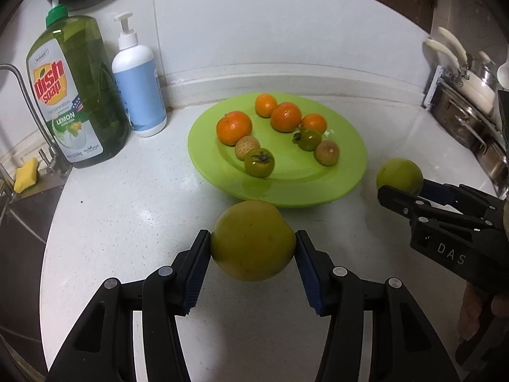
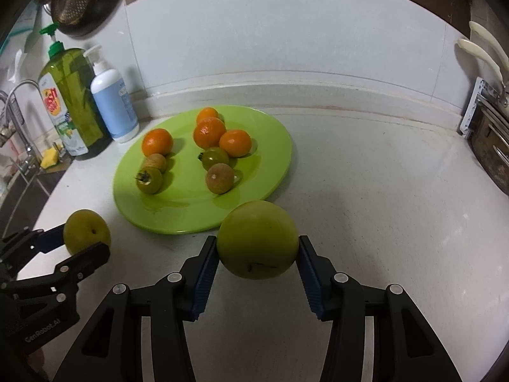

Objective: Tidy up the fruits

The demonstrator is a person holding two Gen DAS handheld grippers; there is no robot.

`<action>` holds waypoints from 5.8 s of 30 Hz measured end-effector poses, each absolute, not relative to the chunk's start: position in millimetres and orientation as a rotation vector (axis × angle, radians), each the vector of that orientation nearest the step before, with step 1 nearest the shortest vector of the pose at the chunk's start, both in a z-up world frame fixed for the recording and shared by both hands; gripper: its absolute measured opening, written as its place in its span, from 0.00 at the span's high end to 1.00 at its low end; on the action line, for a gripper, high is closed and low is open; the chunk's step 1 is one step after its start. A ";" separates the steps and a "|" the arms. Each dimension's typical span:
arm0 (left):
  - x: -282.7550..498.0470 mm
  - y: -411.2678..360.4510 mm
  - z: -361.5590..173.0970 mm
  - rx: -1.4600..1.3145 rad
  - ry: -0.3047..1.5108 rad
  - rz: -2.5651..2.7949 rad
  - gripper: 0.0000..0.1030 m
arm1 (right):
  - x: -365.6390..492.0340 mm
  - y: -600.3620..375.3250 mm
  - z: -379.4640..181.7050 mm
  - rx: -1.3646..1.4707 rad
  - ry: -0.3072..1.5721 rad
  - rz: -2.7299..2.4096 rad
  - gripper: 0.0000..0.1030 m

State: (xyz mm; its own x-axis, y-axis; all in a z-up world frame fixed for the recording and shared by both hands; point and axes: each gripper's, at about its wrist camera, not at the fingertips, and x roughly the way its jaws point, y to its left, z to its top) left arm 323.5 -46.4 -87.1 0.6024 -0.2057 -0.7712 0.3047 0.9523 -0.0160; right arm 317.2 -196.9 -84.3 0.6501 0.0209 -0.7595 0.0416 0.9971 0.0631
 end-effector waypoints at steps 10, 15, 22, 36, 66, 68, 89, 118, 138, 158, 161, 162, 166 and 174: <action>309.2 -50.6 -50.6 0.119 0.808 -0.327 0.49 | 297.3 -197.2 -48.3 0.087 0.795 0.015 0.52; 308.2 -55.0 -31.6 0.134 0.755 -0.340 0.49 | 293.8 -199.2 -27.9 0.076 0.751 0.017 0.51; 313.2 -61.5 -13.5 0.145 0.704 -0.349 0.49 | 295.7 -202.5 -8.6 0.059 0.713 0.016 0.51; 350.7 -75.9 -9.5 0.153 0.700 -0.365 0.49 | 320.9 -205.8 -7.1 0.034 0.716 0.027 0.52; 439.7 -97.5 -78.3 0.211 0.839 -0.414 0.49 | 410.9 -214.2 -76.8 0.028 0.879 0.080 0.51; 440.8 -98.6 -80.7 0.209 0.849 -0.414 0.49 | 412.8 -214.5 -80.5 0.032 0.889 0.083 0.51; 370.5 -53.0 -34.6 0.173 0.738 -0.275 0.35 | 356.0 -206.0 -41.8 0.036 0.792 0.039 0.45; 171.7 -0.6 29.1 0.149 0.543 -0.207 0.00 | 151.4 -174.7 26.8 0.068 0.594 -0.080 0.20; 45.1 0.2 42.9 0.106 0.496 -0.167 0.00 | 28.4 -181.3 46.2 0.045 0.552 -0.062 0.17; 17.0 4.2 48.6 0.113 0.463 -0.147 0.00 | 1.0 -175.7 48.3 0.044 0.526 -0.043 0.17; 15.9 2.6 49.3 0.113 0.462 -0.148 0.00 | -0.6 -178.5 48.0 0.044 0.526 -0.049 0.17; 16.5 2.3 49.5 0.112 0.464 -0.151 0.00 | -1.1 -179.2 48.1 0.045 0.525 -0.050 0.17; 16.7 1.5 49.5 0.110 0.468 -0.151 0.00 | -1.3 -180.7 48.2 0.046 0.522 -0.052 0.17; 16.5 2.2 49.8 0.110 0.466 -0.149 0.00 | -1.4 -180.4 48.4 0.045 0.522 -0.051 0.17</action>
